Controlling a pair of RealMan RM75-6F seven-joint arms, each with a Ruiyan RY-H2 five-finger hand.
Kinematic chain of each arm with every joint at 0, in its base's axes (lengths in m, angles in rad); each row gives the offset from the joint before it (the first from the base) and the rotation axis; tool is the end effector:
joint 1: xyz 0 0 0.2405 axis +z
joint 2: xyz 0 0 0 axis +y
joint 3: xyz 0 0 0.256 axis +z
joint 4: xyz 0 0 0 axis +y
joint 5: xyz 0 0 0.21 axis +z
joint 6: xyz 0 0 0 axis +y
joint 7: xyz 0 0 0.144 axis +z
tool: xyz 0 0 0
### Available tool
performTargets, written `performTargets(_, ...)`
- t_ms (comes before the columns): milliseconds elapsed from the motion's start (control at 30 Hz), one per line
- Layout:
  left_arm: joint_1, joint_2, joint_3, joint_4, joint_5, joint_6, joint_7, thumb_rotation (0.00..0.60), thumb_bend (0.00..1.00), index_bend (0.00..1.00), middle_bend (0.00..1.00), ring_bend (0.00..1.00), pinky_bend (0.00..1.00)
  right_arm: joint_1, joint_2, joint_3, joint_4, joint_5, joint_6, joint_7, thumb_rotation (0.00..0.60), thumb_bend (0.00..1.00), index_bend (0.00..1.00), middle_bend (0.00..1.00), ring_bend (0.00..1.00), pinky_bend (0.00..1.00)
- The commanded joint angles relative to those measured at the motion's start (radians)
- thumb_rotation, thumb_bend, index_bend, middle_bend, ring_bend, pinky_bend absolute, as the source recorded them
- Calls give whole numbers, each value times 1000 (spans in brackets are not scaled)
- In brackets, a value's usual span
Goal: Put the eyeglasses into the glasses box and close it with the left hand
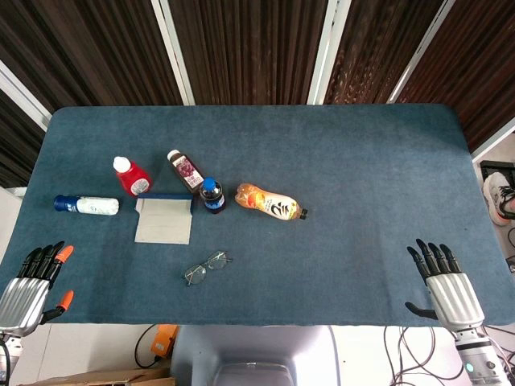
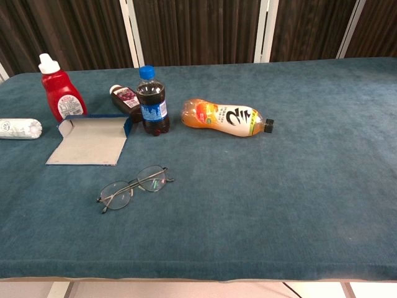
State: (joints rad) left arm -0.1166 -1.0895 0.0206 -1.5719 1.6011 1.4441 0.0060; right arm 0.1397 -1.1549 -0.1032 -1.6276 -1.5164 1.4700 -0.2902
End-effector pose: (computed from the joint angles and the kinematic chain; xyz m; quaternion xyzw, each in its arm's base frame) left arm -0.3115 0.1755 0.1521 -0.6628 -0.3643 -0.3571 0.5481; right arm -0.3061 -0.1634 0.1241 0.6881 -0.3326 0.2866 0.5777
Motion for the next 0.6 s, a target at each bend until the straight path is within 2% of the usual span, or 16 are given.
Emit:
performTargets(33, 4, -9, 1, -7, 1, 9, 0, 600, 359, 0, 0, 0, 65, -7, -1, 5, 9, -15, 4, 16, 600, 35, 0, 0, 0, 0)
performTargets(200, -4, -38, 36, -11, 89, 20, -40, 600, 346, 0, 0, 0, 72, -15, 0, 17, 18, -25, 8, 41, 600, 35, 0, 0, 0, 0)
performTargets(400, -28, -179, 42, 42, 114, 1, -146, 600, 352, 0, 0, 0, 114, -24, 5, 25, 18, -29, 4, 48, 600, 35, 0, 0, 0, 0)
performTargets(600, -91, -230, 35, -48, 100, -93, -213, 600, 364, 57, 0, 0, 164, -31, 10, 38, 14, -24, 0, 52, 600, 35, 0, 0, 0, 0)
